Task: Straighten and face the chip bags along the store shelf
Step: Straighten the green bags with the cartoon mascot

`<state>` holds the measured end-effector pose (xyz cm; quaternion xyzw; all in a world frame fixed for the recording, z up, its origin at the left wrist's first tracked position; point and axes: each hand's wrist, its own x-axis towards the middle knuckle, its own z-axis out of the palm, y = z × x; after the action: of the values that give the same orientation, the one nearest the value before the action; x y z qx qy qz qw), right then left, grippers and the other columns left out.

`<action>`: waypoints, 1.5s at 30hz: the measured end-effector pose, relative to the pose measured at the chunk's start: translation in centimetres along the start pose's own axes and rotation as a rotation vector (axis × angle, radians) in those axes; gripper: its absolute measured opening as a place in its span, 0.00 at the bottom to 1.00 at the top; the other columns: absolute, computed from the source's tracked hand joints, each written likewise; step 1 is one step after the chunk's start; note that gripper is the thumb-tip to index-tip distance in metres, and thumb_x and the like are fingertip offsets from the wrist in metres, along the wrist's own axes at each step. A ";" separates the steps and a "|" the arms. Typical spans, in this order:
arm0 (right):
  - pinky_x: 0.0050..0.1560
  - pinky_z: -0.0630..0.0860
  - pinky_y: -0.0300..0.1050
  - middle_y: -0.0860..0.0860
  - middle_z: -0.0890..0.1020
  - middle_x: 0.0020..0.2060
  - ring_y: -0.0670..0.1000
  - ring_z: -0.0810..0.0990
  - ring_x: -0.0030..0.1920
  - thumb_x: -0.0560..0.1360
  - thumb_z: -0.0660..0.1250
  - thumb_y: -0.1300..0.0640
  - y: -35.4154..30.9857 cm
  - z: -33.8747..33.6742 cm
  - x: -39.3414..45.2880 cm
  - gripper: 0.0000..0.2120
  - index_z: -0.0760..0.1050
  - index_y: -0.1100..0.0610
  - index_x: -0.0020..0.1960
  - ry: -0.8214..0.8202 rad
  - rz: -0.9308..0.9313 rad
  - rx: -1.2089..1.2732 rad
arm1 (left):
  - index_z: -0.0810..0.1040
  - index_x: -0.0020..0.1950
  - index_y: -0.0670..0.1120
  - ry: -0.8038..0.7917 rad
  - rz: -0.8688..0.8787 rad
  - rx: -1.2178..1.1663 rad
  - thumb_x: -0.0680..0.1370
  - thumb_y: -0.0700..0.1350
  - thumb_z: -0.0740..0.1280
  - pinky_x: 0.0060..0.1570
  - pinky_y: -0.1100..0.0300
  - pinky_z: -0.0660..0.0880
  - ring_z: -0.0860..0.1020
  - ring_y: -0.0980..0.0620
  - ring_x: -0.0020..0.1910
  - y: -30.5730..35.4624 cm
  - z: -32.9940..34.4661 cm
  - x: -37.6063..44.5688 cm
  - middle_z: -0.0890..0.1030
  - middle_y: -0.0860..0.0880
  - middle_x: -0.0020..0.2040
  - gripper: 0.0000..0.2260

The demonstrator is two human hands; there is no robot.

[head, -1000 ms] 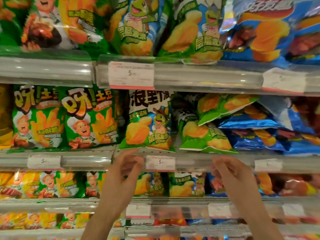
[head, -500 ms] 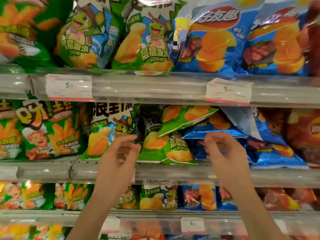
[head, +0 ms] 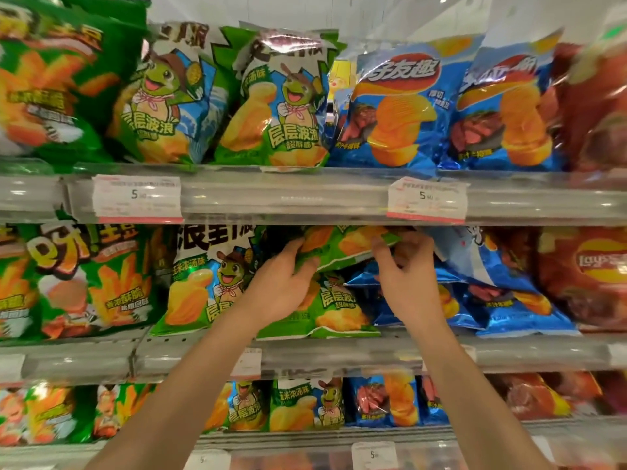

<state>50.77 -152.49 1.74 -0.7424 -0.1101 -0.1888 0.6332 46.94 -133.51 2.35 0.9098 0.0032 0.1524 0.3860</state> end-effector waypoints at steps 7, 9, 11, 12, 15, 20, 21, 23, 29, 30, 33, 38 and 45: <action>0.53 0.83 0.54 0.48 0.82 0.48 0.43 0.83 0.47 0.75 0.67 0.38 -0.5 -1.0 -2.0 0.26 0.70 0.51 0.67 -0.116 0.129 0.063 | 0.75 0.67 0.55 0.174 0.019 -0.272 0.82 0.53 0.63 0.57 0.62 0.75 0.78 0.64 0.54 -1.2 -1.7 -2.9 0.80 0.59 0.59 0.13; 0.54 0.82 0.53 0.49 0.83 0.47 0.46 0.83 0.49 0.73 0.63 0.31 -0.8 -1.4 -2.3 0.25 0.74 0.45 0.62 -0.194 0.227 0.021 | 0.77 0.59 0.55 0.217 -0.012 -0.319 0.81 0.51 0.64 0.53 0.71 0.73 0.78 0.68 0.51 -1.4 -2.4 -4.1 0.81 0.60 0.53 0.07; 0.55 0.82 0.53 0.50 0.83 0.48 0.50 0.84 0.51 0.72 0.61 0.28 -1.5 -1.4 -1.9 0.21 0.75 0.41 0.55 -0.264 0.307 0.018 | 0.78 0.57 0.55 0.222 -0.052 -0.343 0.81 0.51 0.65 0.46 0.76 0.72 0.78 0.69 0.48 -1.4 -2.8 -4.9 0.81 0.59 0.51 0.06; 0.55 0.81 0.54 0.49 0.82 0.48 0.51 0.83 0.51 0.72 0.60 0.27 -2.1 -1.3 -1.6 0.20 0.74 0.40 0.52 -0.285 0.321 -0.009 | 0.77 0.58 0.56 0.213 -0.072 -0.350 0.81 0.51 0.65 0.44 0.75 0.72 0.78 0.67 0.48 -1.3 -2.9 -5.2 0.81 0.59 0.51 0.07; 0.52 0.77 0.50 0.47 0.79 0.45 0.50 0.79 0.48 0.75 0.57 0.28 -3.2 -0.7 -0.7 0.20 0.74 0.43 0.49 -0.345 0.302 -0.143 | 0.72 0.67 0.56 0.189 -0.135 -0.367 0.80 0.55 0.65 0.47 0.68 0.73 0.79 0.61 0.51 -1.3 -3.1 -5.0 0.80 0.57 0.53 0.15; 0.61 0.70 0.45 0.43 0.76 0.55 0.48 0.74 0.59 0.78 0.64 0.38 -2.9 -0.1 -0.7 0.23 0.71 0.48 0.69 -0.362 0.240 -0.187 | 0.70 0.72 0.56 0.104 -0.239 -0.367 0.79 0.61 0.64 0.52 0.63 0.73 0.77 0.59 0.54 -1.2 -3.5 -3.9 0.80 0.58 0.55 0.23; 0.61 0.71 0.45 0.42 0.78 0.53 0.48 0.76 0.58 0.78 0.66 0.40 -2.5 -0.3 -0.8 0.20 0.72 0.47 0.66 -0.360 0.249 -0.157 | 0.69 0.73 0.56 0.085 -0.257 -0.360 0.78 0.62 0.64 0.56 0.59 0.74 0.78 0.57 0.55 -1.2 -3.5 -3.7 0.80 0.57 0.55 0.25; 0.63 0.75 0.47 0.44 0.81 0.55 0.47 0.80 0.58 0.77 0.67 0.42 -2.0 -0.9 -1.4 0.17 0.72 0.46 0.63 -0.377 0.287 -0.094 | 0.67 0.75 0.57 0.057 -0.284 -0.348 0.76 0.66 0.65 0.62 0.52 0.75 0.79 0.53 0.58 -1.1 -3.6 -3.5 0.80 0.57 0.57 0.30; 0.51 0.78 0.38 0.40 0.85 0.52 0.40 0.84 0.51 0.78 0.69 0.49 -1.0 -2.2 -3.8 0.21 0.70 0.45 0.69 -0.464 0.364 0.008 | 0.58 0.80 0.55 0.024 -0.238 -0.382 0.66 0.71 0.65 0.55 0.63 0.74 0.77 0.59 0.55 0.3 -3.1 -3.9 0.75 0.65 0.50 0.45; 0.48 0.79 0.36 0.40 0.85 0.51 0.38 0.84 0.48 0.78 0.69 0.51 -1.1 -2.2 -4.1 0.20 0.71 0.46 0.69 -0.488 0.356 0.020 | 0.59 0.79 0.55 0.029 -0.221 -0.393 0.69 0.69 0.66 0.48 0.70 0.73 0.76 0.65 0.51 0.5 -3.0 -4.1 0.74 0.67 0.50 0.42; 0.56 0.81 0.47 0.47 0.83 0.60 0.44 0.84 0.54 0.69 0.72 0.42 -1.1 -1.8 -4.5 0.34 0.69 0.49 0.73 -0.541 0.331 -0.010 | 0.61 0.77 0.56 0.071 -0.182 -0.433 0.71 0.65 0.68 0.52 0.69 0.73 0.73 0.71 0.50 0.2 -2.9 -5.1 0.74 0.69 0.52 0.37; 0.61 0.77 0.45 0.40 0.83 0.56 0.40 0.82 0.56 0.64 0.70 0.31 -2.4 0.1 -5.1 0.33 0.73 0.41 0.66 -0.592 0.230 -0.100 | 0.64 0.71 0.62 0.202 -0.208 -0.526 0.66 0.65 0.71 0.62 0.50 0.77 0.81 0.58 0.56 -1.8 -4.2 -6.8 0.81 0.63 0.56 0.35; 0.65 0.71 0.49 0.54 0.74 0.67 0.56 0.73 0.68 0.79 0.61 0.37 -2.8 5.6 -3.6 0.31 0.69 0.56 0.73 -0.425 -0.047 -0.631 | 0.66 0.74 0.61 0.350 -0.245 -0.494 0.68 0.64 0.73 0.52 0.57 0.79 0.82 0.60 0.53 -5.9 -8.4 -9.0 0.81 0.60 0.59 0.37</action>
<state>47.12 -146.24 2.06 -0.9208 -0.1926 -0.0699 0.3319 36.67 -124.64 1.24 0.7414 0.1418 0.2551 0.6043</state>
